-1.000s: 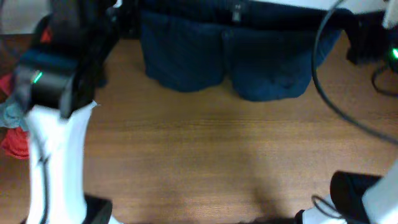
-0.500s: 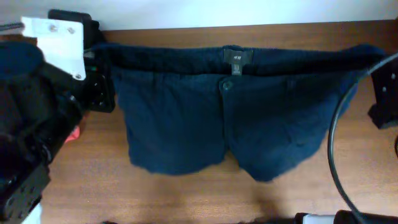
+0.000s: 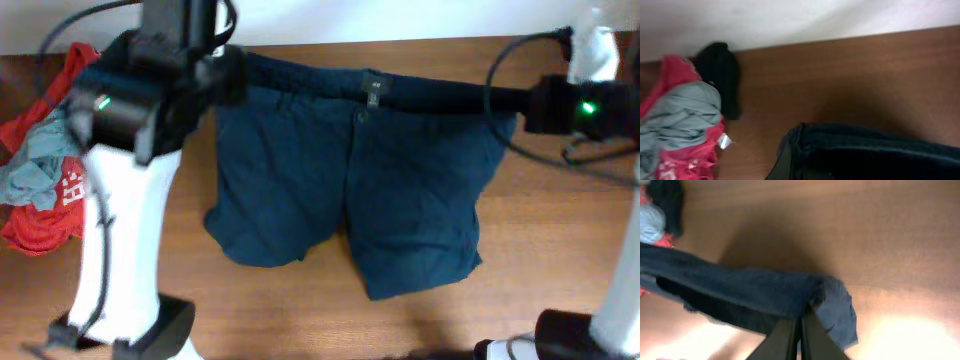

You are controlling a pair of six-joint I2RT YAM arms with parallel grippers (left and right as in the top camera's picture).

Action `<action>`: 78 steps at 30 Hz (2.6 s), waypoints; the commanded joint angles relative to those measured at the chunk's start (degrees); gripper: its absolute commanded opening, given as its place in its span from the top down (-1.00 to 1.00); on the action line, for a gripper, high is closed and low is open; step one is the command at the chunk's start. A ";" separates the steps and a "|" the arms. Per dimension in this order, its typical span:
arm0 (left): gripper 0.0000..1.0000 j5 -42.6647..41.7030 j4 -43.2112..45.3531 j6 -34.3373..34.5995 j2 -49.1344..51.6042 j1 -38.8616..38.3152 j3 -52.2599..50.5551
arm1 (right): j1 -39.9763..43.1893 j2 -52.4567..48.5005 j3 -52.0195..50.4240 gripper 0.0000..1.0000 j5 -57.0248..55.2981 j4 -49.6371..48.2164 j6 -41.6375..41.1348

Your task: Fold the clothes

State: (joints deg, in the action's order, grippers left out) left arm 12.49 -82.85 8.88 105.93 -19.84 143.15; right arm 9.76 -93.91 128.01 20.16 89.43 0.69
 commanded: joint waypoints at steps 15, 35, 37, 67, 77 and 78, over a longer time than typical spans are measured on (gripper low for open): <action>0.98 4.46 24.37 2.23 26.58 0.13 0.35 | -2.27 -20.24 -13.20 0.92 -1.14 -32.79 -0.39; -0.98 3.17 25.42 1.33 34.27 0.87 9.25 | -1.92 -28.26 -3.17 -0.97 -4.35 -27.85 -5.22; -0.99 -2.45 21.18 1.31 33.00 0.87 10.78 | -1.44 -28.26 -1.57 -0.97 -4.33 -21.75 -5.27; -0.99 -3.72 -0.24 4.81 10.08 6.73 13.11 | -9.01 -28.26 -23.76 -0.28 -20.68 -5.66 -20.74; -0.99 -8.68 2.10 4.79 10.34 11.52 13.11 | -9.73 -28.26 -38.82 -0.25 -17.38 -15.91 -21.40; -0.98 -8.66 2.47 4.79 10.38 11.63 13.11 | -10.03 -28.26 -40.26 -0.25 -16.94 -17.42 -21.66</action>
State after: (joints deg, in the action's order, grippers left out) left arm 5.85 -81.23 13.15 115.72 -8.86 156.31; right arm 0.62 -123.26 91.13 1.65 74.48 -19.57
